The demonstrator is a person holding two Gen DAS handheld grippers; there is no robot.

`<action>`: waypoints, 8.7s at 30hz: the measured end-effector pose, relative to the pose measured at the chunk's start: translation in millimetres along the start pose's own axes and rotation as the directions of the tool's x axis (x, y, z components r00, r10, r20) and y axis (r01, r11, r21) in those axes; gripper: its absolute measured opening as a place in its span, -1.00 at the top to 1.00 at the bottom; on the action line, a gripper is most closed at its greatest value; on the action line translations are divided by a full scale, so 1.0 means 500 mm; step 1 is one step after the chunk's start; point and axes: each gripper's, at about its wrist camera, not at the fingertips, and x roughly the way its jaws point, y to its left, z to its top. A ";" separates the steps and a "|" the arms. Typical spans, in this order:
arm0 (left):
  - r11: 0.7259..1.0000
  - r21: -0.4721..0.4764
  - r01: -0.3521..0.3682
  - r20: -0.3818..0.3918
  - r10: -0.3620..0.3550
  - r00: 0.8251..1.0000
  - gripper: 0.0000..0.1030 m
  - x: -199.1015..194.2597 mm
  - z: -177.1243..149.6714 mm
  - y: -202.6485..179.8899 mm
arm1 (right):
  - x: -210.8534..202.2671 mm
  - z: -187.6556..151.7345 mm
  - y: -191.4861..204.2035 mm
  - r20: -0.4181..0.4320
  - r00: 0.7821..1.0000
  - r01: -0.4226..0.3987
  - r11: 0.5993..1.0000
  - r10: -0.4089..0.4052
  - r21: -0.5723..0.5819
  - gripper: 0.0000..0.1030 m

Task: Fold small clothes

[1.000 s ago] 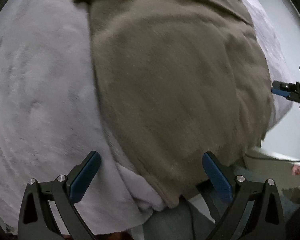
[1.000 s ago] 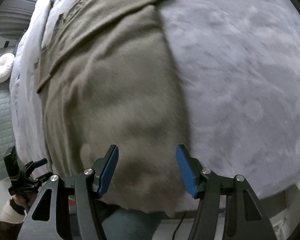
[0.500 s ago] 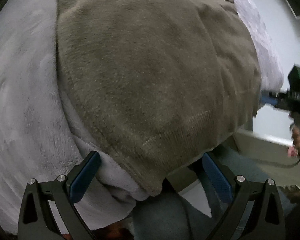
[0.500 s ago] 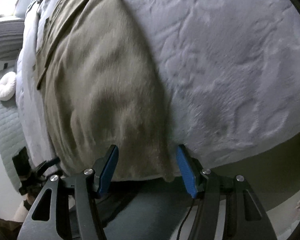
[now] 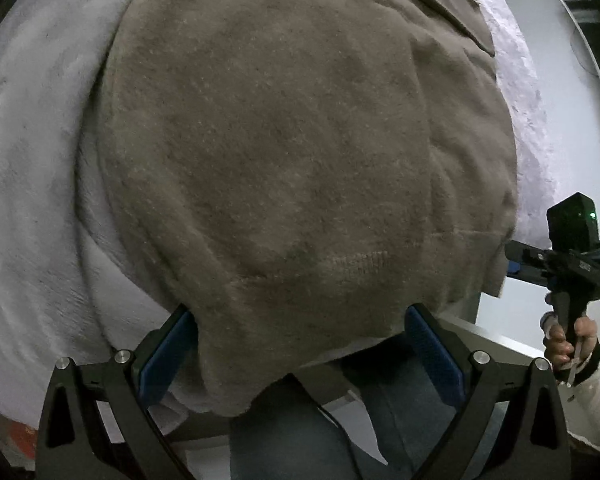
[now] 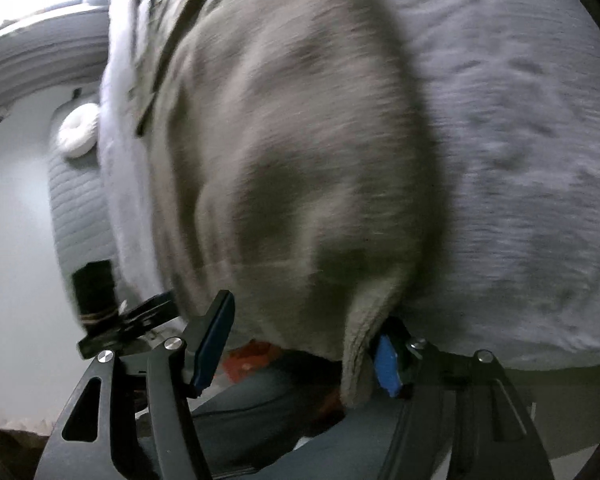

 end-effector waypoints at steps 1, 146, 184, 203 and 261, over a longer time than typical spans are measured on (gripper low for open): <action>1.000 -0.013 0.001 0.007 -0.001 1.000 -0.98 -0.004 -0.004 0.006 | 0.005 -0.001 0.007 -0.006 1.000 -0.010 1.000 0.010 -0.004 -0.32; 0.953 -0.201 -0.226 0.444 0.294 0.846 -0.98 -0.179 0.443 0.079 | 0.025 0.351 0.228 0.294 0.956 -0.016 0.999 0.004 0.038 -0.04; 0.980 -0.086 -0.177 0.412 0.197 0.890 0.85 -0.199 0.399 0.071 | -0.112 0.277 0.198 0.426 0.872 0.226 0.970 -0.240 0.085 0.84; 0.967 -0.124 -0.220 0.379 0.251 0.891 0.85 -0.115 0.511 0.062 | -0.015 0.359 0.215 0.365 0.876 0.330 0.944 -0.314 0.021 0.83; 0.906 -0.296 -0.302 0.343 0.396 0.852 -0.98 -0.161 0.446 0.140 | 0.249 0.303 0.466 0.176 0.971 0.195 0.958 -0.159 -0.211 -0.05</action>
